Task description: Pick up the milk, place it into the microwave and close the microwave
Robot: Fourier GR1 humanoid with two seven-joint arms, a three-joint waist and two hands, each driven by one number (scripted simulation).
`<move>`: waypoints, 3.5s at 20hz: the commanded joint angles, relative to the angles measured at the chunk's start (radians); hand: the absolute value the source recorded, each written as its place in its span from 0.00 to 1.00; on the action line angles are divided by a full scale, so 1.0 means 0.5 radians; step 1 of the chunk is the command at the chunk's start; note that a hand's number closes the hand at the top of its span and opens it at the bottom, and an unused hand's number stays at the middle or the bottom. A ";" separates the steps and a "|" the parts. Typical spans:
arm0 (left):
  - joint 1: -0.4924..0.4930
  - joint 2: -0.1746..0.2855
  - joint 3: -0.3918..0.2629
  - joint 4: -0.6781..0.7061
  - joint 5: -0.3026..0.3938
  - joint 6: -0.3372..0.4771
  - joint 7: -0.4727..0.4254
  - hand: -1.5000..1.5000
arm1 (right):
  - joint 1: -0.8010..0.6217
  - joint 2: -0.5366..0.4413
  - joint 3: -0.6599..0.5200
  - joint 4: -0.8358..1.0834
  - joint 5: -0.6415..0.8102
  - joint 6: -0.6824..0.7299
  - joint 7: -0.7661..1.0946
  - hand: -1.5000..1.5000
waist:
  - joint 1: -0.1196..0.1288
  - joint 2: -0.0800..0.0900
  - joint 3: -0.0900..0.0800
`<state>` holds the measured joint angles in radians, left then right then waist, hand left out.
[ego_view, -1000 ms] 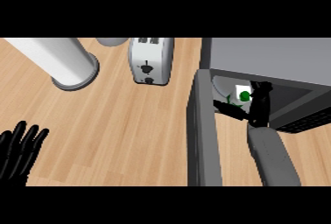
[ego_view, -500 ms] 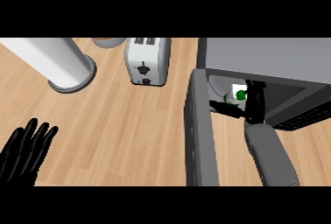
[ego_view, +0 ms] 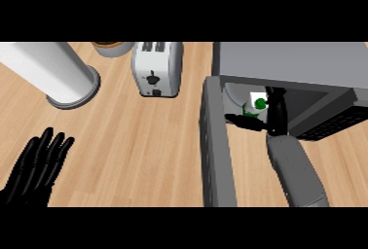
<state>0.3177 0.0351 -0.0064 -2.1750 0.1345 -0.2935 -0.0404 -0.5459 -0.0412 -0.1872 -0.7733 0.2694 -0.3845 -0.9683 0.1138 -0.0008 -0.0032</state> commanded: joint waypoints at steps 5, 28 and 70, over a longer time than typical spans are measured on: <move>-0.025 -0.019 -0.116 0.078 -0.083 -0.008 0.037 0.00 | -0.234 -0.046 -0.111 0.377 -0.177 0.342 0.464 0.00 | -0.049 0.067 0.012; -0.522 -0.068 -0.598 0.929 -0.628 0.093 -0.133 1.00 | 0.322 -0.138 0.028 -0.038 -0.380 0.990 0.508 0.00 | -0.286 -0.014 0.003; -2.041 -0.070 -1.940 2.226 0.628 1.834 -0.456 1.00 | 1.294 -0.594 0.086 -2.118 -1.340 1.831 1.367 0.00 | -0.588 0.058 -0.005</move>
<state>-0.6335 0.0065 -0.9897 -1.0877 0.3916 0.5870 -0.2325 0.1112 -0.3068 -0.1602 -1.7951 -0.3590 0.4817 -0.3152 -0.1515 0.0239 -0.0043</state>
